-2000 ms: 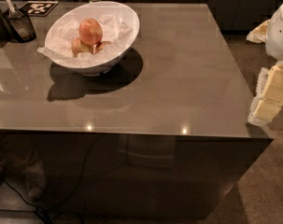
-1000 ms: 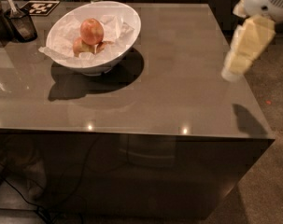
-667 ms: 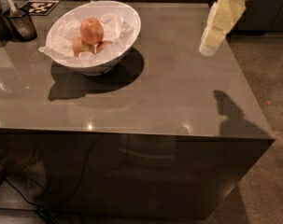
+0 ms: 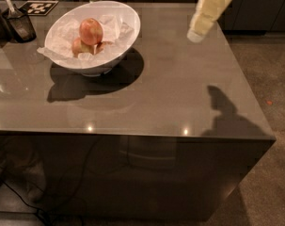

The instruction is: Pick apple from white bowl

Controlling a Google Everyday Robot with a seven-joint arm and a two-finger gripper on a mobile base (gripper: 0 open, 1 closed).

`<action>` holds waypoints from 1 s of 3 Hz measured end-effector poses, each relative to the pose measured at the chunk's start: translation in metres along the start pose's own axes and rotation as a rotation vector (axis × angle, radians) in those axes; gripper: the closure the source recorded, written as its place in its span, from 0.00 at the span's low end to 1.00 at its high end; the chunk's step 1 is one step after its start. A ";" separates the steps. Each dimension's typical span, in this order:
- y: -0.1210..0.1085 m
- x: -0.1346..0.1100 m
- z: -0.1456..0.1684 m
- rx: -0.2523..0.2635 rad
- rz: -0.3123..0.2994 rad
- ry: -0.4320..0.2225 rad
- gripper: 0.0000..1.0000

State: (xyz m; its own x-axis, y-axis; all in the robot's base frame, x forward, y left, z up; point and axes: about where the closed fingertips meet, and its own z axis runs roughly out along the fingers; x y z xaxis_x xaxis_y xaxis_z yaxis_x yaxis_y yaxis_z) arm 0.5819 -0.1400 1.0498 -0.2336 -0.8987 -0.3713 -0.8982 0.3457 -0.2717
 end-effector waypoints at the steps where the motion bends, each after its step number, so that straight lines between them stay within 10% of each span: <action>1: -0.013 -0.045 0.021 -0.027 -0.024 -0.016 0.00; 2: -0.027 -0.111 0.054 -0.021 -0.082 -0.058 0.00; 3: -0.032 -0.122 0.059 -0.009 -0.089 -0.082 0.00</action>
Offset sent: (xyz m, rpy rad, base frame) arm 0.0636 0.1335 -0.0106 -0.0931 0.1942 0.1800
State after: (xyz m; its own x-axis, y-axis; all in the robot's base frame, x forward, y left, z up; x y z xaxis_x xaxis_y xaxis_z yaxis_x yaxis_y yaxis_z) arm 0.6607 -0.0256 1.0510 -0.1222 -0.9005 -0.4173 -0.9173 0.2630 -0.2989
